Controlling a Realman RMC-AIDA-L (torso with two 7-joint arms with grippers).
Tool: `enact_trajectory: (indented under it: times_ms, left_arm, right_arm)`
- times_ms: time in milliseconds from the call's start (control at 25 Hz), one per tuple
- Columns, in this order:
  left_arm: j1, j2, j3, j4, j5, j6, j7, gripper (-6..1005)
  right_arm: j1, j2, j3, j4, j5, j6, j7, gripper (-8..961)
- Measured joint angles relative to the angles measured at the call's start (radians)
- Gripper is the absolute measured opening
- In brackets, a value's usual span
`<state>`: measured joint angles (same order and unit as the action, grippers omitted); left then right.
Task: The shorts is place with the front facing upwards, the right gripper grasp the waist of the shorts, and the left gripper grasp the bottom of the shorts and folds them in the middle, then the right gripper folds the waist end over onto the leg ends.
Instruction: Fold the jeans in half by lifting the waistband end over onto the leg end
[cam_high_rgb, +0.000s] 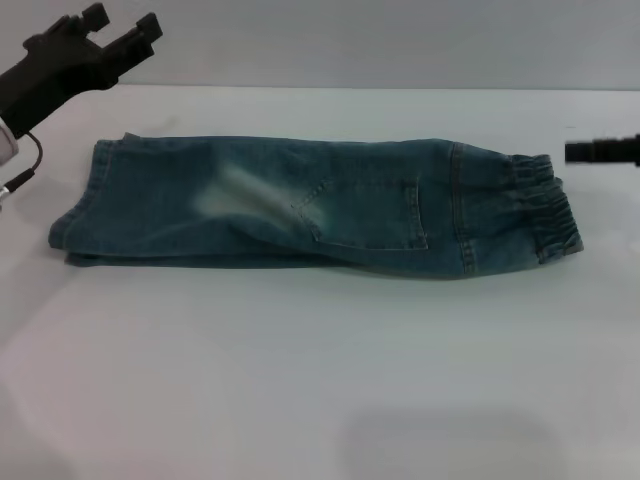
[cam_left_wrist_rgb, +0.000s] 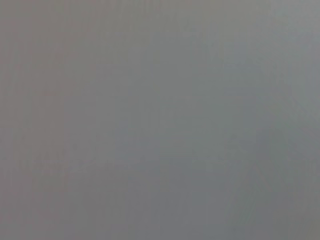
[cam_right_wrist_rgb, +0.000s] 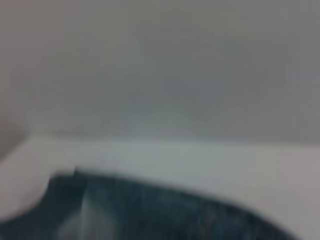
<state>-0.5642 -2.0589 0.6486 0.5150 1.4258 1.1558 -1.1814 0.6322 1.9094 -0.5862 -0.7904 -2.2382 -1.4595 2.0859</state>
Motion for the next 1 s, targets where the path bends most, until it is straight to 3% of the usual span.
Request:
enact_trajectory:
  times_ms: [80, 160, 400, 680, 1000]
  left_arm:
    - [0.004, 0.0, -0.001, -0.033, -0.043, 0.031, 0.057, 816]
    - [0.005, 0.0, -0.001, -0.055, -0.064, 0.039, 0.091, 816]
    - [0.005, 0.0, 0.001, -0.086, -0.074, 0.042, 0.12, 815]
    - [0.008, 0.001, -0.004, -0.105, -0.075, 0.05, 0.124, 815]
    - [0.011, 0.001, 0.002, -0.113, -0.079, 0.058, 0.12, 815]
  right_arm:
    - [0.045, -0.017, 0.0, -0.011, -0.114, -0.051, 0.041, 638]
    - [0.084, -0.02, 0.0, -0.018, -0.226, -0.076, 0.065, 638]
    - [0.152, -0.004, -0.072, -0.01, -0.407, -0.092, 0.11, 638]
    - [0.152, 0.031, -0.142, -0.021, -0.431, -0.056, 0.133, 638]
    - [0.143, 0.044, -0.142, -0.023, -0.43, -0.001, 0.124, 637]
